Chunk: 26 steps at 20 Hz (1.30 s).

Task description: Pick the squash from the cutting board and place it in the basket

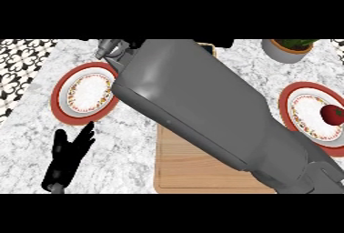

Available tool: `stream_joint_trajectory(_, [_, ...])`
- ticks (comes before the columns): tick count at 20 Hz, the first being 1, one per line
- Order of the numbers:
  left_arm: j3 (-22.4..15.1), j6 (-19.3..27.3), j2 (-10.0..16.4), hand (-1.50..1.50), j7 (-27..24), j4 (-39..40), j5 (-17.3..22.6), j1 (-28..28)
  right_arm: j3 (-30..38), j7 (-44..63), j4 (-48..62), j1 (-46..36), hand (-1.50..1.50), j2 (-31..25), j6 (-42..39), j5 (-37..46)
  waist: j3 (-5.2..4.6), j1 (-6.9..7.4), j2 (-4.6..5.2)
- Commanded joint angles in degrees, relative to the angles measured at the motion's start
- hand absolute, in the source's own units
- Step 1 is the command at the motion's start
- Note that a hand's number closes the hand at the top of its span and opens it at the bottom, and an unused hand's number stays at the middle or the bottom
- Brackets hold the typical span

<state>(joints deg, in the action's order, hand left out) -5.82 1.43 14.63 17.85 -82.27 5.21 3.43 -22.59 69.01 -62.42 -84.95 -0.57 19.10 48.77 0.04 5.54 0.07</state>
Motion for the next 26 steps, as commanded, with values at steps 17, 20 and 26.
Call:
stream_joint_trajectory(17, [0.73, -0.40, -1.27, 0.00, -1.39, 1.90, -0.07, 0.58, 6.51, -6.39, 24.34, -1.18, 1.50, 0.55, 23.43, -14.24, -0.23, -0.94, 1.22])
stream_joint_trajectory(20, [1.38, -1.16, -1.19, 0.00, -2.49, 1.75, 0.70, 2.20, 3.41, -9.20, 24.03, 2.30, 1.50, 0.55, 27.49, -16.81, -0.19, -1.56, 0.76])
stream_joint_trajectory(26, [1.18, 0.81, -2.39, 0.00, -0.90, 0.77, -0.61, 1.49, 0.62, -13.19, 26.87, 3.32, 1.50, 0.55, 31.92, -21.74, -0.15, -1.77, 0.71])
